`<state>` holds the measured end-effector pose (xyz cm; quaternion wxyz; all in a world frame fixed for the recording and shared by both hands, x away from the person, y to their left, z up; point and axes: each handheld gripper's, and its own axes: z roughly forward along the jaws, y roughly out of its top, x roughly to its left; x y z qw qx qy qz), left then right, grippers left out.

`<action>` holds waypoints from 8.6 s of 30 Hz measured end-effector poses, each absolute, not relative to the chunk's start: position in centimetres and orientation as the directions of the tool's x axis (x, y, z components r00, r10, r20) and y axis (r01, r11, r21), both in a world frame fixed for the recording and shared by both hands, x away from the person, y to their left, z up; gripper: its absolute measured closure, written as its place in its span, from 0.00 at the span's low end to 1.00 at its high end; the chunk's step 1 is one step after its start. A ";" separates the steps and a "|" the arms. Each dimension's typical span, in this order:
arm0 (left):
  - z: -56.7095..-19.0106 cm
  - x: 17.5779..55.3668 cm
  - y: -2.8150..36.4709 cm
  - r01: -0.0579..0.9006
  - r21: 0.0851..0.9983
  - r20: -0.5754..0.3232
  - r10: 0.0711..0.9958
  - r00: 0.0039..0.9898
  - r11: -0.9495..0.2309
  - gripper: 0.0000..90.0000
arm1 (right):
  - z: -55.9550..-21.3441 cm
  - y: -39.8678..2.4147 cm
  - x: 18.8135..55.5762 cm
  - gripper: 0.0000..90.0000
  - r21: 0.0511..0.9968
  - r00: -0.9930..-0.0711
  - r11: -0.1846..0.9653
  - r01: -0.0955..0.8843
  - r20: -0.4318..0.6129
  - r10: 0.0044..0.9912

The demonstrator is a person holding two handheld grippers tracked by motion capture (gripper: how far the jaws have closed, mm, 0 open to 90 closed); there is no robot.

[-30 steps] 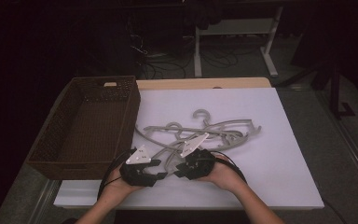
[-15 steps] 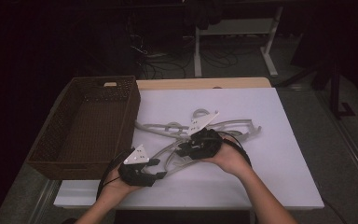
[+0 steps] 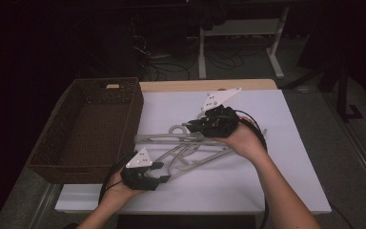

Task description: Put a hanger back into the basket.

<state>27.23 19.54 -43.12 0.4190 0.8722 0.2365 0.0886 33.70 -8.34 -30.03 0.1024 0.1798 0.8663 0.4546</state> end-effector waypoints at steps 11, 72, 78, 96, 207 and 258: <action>-43.1 27.2 19.5 0.335 0.776 -0.047 0.481 0.875 -0.534 0.51 | -29.1 -8.9 33.6 0.94 0.817 -0.902 0.522 0.245 -0.006 0.432; -36.7 33.3 12.9 0.145 0.731 0.080 0.294 0.952 -0.667 0.88 | -27.4 -14.1 36.2 0.67 0.808 -0.950 0.549 0.214 0.041 0.310; -35.5 33.4 13.9 0.209 0.742 0.040 0.354 0.934 -0.637 0.88 | -26.9 -15.7 35.9 0.43 0.841 -0.921 0.493 0.224 0.017 0.389; -27.3 34.7 20.7 0.316 0.791 0.055 0.576 0.816 -0.524 0.88 | -30.8 -20.6 34.8 0.20 0.841 -0.812 0.414 0.349 0.050 0.581; -31.5 35.2 27.9 0.413 0.864 -0.172 0.601 0.781 -0.289 0.27 | -41.8 -21.3 30.2 0.00 0.770 -0.684 0.406 0.491 0.053 0.727; -45.3 41.3 6.1 0.384 0.644 -0.001 0.501 0.865 -0.662 0.55 | -41.9 -21.3 30.1 0.00 0.773 -0.703 0.412 0.483 0.061 0.709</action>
